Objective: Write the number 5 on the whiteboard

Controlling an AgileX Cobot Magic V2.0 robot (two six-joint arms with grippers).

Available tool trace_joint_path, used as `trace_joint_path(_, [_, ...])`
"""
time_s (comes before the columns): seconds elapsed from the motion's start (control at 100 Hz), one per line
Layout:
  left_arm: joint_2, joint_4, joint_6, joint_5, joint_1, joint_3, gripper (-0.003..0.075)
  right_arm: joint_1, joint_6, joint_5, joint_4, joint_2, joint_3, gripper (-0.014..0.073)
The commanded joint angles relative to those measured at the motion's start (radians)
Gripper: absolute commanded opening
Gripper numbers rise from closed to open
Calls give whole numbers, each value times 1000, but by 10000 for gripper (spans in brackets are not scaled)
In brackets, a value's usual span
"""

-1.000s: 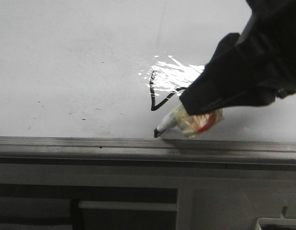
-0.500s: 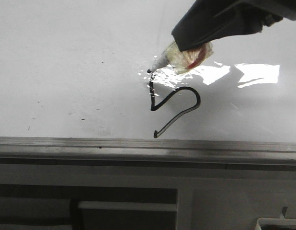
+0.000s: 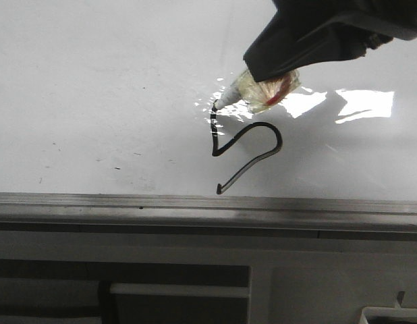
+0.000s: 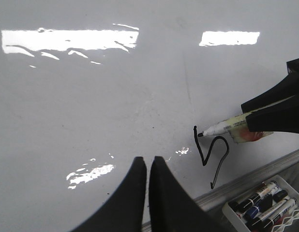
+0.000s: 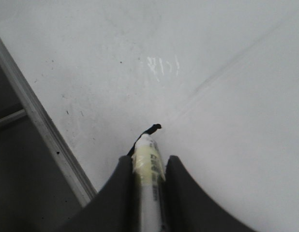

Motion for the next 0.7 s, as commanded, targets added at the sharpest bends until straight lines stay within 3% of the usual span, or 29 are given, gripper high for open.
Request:
trace_joint_path(0.0, [2,-13,-7,-54,3,-29,-20,-18,-7,-61,0,-14,-36,-42])
trace_joint_path(0.69, [2,-13,-7,-54,3,-29,-20,-22,-5,-68,14,-10,-36,-42])
